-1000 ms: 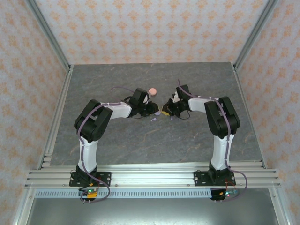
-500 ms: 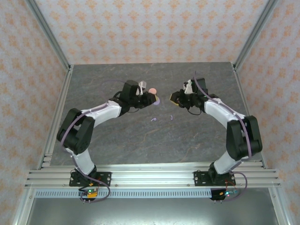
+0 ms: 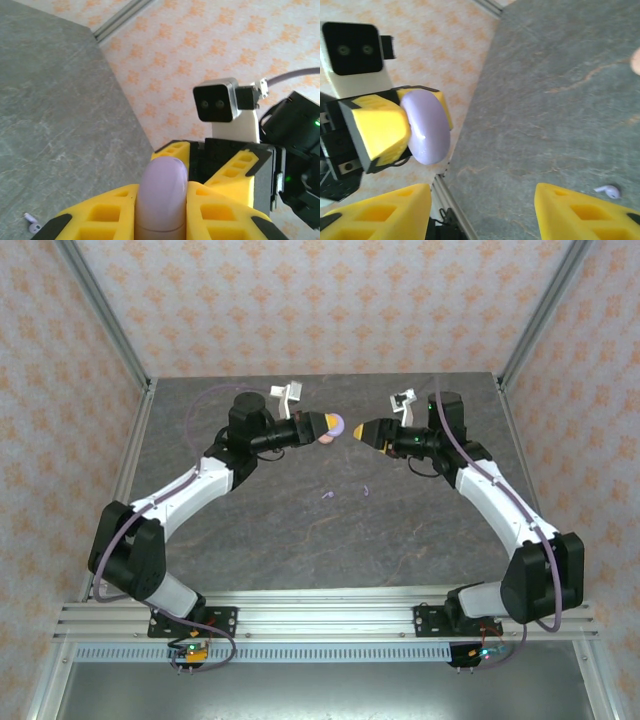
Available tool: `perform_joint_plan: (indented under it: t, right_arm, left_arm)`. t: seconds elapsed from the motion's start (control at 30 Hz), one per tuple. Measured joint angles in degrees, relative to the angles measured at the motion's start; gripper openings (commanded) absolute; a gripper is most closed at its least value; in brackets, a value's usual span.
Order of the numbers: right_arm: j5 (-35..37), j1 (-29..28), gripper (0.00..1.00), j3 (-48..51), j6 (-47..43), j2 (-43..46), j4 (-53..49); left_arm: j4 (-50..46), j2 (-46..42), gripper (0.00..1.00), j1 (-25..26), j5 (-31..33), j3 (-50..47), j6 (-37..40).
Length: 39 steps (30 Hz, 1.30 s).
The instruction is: Insert the wireless bluetooth earbuds into the charging case
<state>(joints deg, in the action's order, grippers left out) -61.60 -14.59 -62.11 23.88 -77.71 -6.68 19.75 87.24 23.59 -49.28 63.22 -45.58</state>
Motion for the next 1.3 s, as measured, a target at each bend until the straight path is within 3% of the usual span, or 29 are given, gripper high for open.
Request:
perform_joint_plan:
  t: [0.4, 0.97, 1.03, 1.13, 1.3]
  right_arm:
    - [-5.7, -3.5, 0.54, -4.1, -1.2, -0.8, 1.8]
    - [-7.0, -4.3, 0.23, -5.5, -2.1, -2.5, 1.7]
    - [-6.9, -4.3, 0.22, -5.5, -2.1, -2.5, 1.6]
    - [-6.4, -4.3, 0.21, -5.5, -2.0, -2.5, 1.6]
    - [-5.1, -4.6, 0.2, -5.5, -2.1, -2.4, 1.6]
  left_arm:
    - [1.0, -2.1, 0.09, 1.6, -3.3, 0.6, 1.5]
    - [-0.4, -2.1, 0.1, 1.9, -2.8, 1.2, 3.3]
    - [-0.4, -2.1, 0.16, 1.9, -2.8, 1.2, 3.3]
    - [-0.7, -2.1, 0.37, 1.9, -2.5, 1.2, 3.6]
    - [-3.5, -3.3, 0.49, 2.2, -0.7, 1.3, 4.9]
